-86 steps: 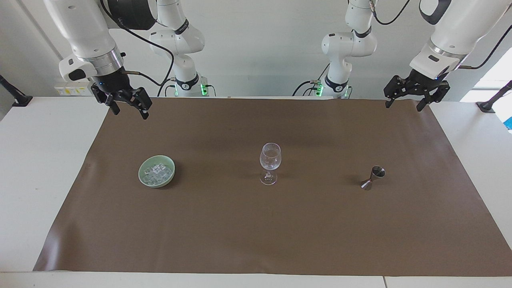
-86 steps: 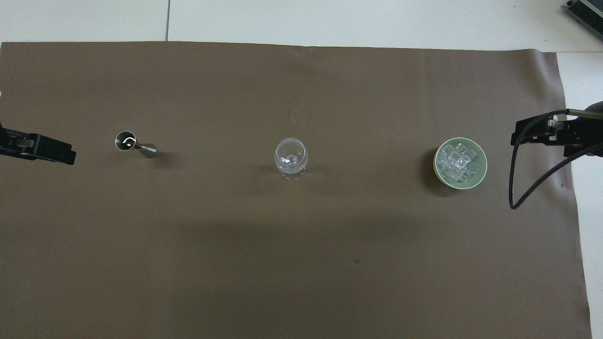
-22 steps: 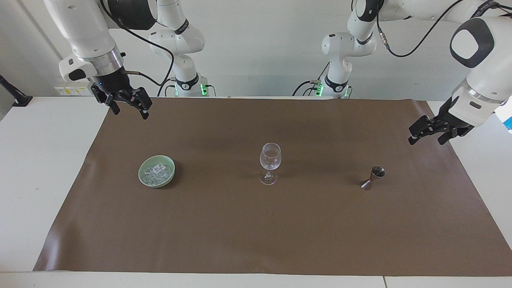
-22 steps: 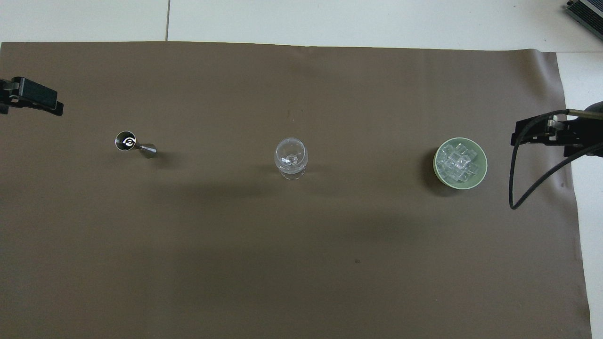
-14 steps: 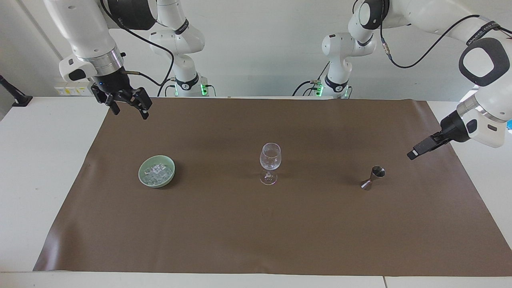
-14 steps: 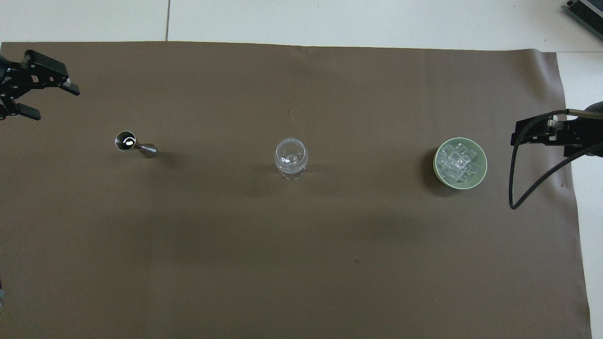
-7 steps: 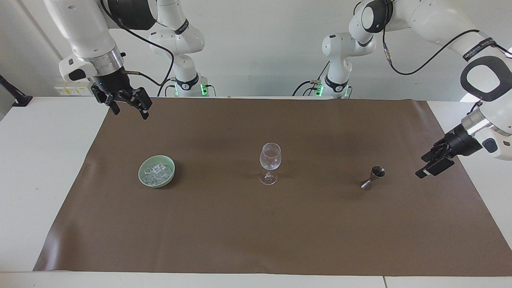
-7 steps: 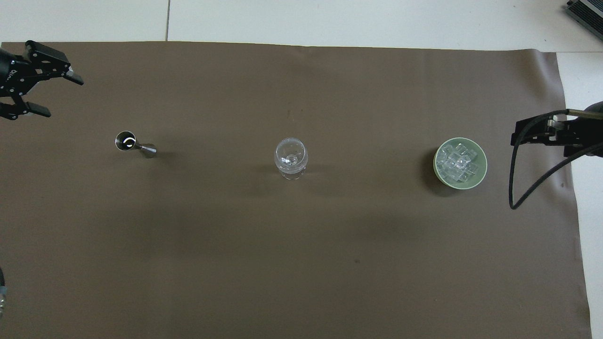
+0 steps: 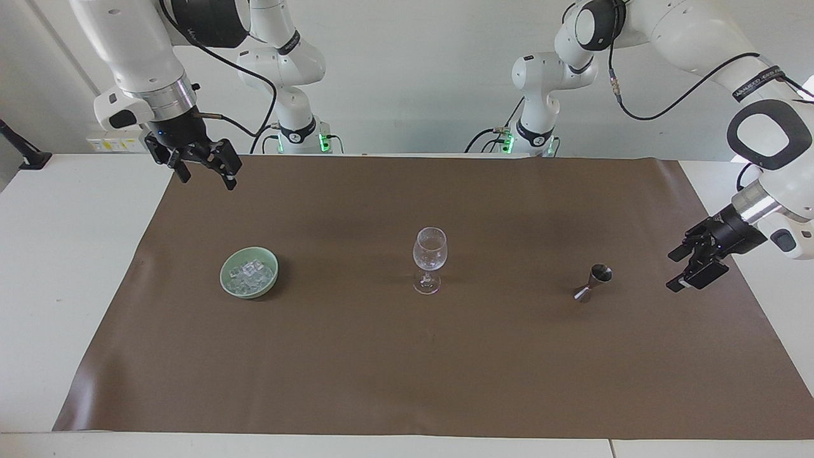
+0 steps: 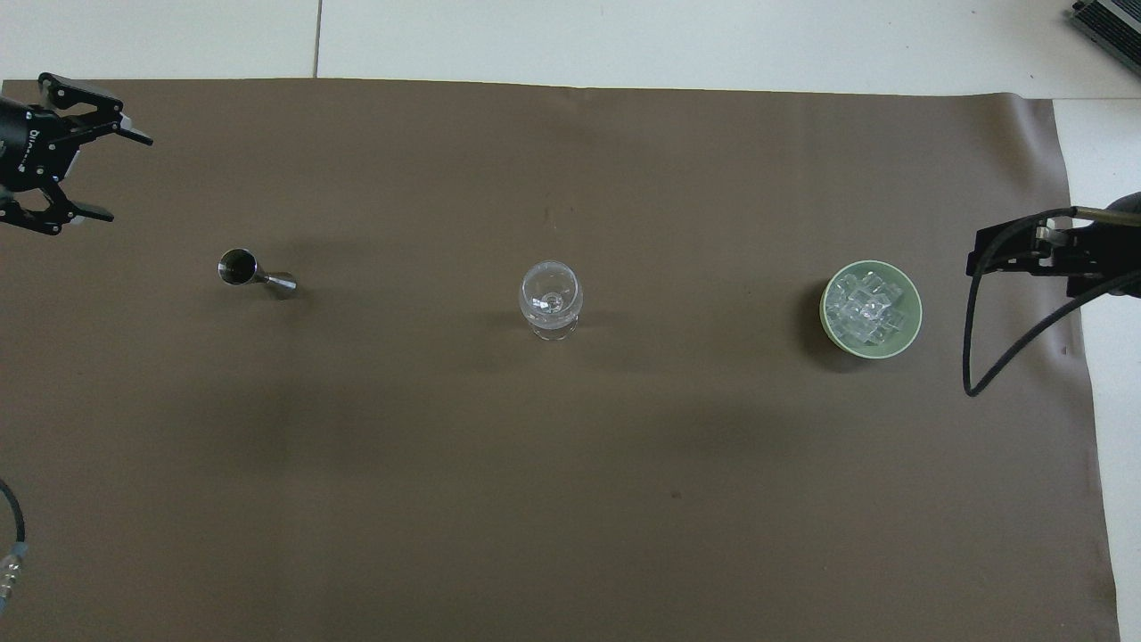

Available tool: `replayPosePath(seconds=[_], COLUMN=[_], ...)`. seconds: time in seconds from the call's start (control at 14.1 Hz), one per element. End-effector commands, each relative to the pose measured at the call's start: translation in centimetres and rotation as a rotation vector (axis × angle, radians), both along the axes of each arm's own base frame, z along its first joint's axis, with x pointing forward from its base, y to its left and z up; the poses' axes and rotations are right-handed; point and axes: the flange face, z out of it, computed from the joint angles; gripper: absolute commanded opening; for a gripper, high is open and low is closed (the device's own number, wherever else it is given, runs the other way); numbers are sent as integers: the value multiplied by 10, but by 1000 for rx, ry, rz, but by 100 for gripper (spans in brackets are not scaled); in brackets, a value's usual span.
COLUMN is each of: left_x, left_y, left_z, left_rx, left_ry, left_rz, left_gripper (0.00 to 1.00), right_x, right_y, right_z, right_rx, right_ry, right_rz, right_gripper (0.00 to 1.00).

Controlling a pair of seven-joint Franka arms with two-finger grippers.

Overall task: Pour wine and add ice with both arms
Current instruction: 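Raise and open the left gripper above the small silver cup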

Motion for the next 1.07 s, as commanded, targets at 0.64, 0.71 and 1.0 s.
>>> replayPosePath(seconds=[0.64, 0.71, 1.0], left_x=[-4, -2, -1], left_y=[59, 67, 85], left_z=[-44, -58, -76], left_rx=[-371, -401, -512], left_ry=[182, 202, 229], left_rz=[365, 395, 482], left_gripper=[100, 100, 100], right_x=[-7, -7, -7], right_y=[-1, -1, -1], right_z=[1, 1, 1], right_rx=[25, 26, 26], right_ry=[5, 5, 5], right_rz=[14, 14, 14], right_gripper=[100, 100, 100])
